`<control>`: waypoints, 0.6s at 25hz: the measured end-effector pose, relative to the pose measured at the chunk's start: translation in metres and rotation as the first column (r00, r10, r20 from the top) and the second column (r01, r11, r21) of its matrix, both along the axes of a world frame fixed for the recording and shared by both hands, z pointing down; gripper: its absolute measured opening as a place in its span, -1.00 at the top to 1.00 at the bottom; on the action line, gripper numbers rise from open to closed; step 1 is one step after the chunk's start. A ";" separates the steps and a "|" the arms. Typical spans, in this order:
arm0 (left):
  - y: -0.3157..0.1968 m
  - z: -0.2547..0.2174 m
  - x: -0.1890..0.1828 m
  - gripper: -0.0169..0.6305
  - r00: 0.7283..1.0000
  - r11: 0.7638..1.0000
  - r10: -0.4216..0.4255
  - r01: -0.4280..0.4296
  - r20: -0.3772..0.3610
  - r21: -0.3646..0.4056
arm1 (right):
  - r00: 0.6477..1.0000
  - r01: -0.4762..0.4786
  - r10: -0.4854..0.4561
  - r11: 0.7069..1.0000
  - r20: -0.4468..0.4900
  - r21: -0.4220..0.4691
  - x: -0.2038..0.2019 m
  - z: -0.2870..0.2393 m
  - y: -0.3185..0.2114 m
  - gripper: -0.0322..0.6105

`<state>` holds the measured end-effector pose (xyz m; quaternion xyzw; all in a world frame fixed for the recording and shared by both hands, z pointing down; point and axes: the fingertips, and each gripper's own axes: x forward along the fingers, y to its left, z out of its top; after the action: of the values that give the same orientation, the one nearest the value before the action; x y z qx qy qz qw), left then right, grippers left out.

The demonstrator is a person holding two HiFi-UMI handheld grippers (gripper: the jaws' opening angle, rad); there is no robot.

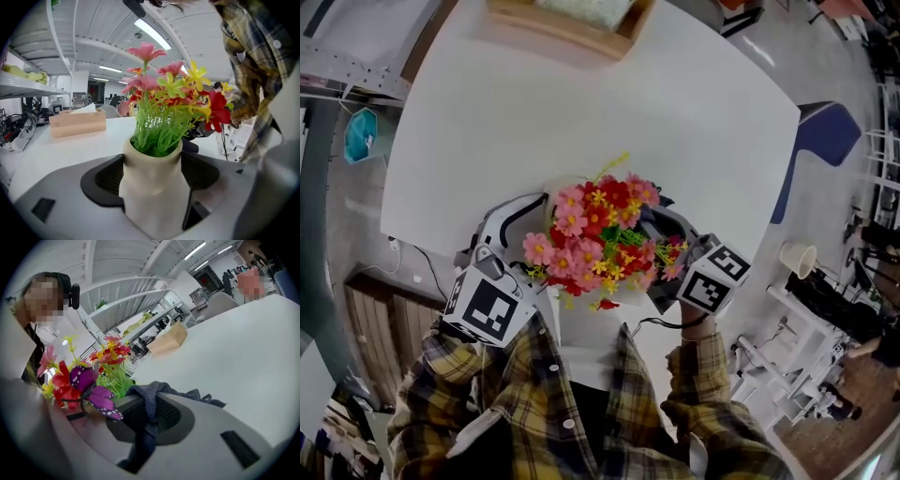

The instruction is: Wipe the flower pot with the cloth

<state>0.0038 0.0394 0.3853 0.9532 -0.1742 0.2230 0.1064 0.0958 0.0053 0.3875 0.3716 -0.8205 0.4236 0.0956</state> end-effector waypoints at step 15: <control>-0.009 -0.002 0.017 -0.26 0.933 0.933 0.359 -0.359 -0.002 0.034 | 0.932 0.363 -0.363 0.932 0.003 0.006 -0.022 0.000 -0.046 0.86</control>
<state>0.0203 0.0309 0.3834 0.9715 -0.0005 0.2320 0.0486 0.0740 -0.0407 0.3877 0.2130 -0.8763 0.3973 0.1698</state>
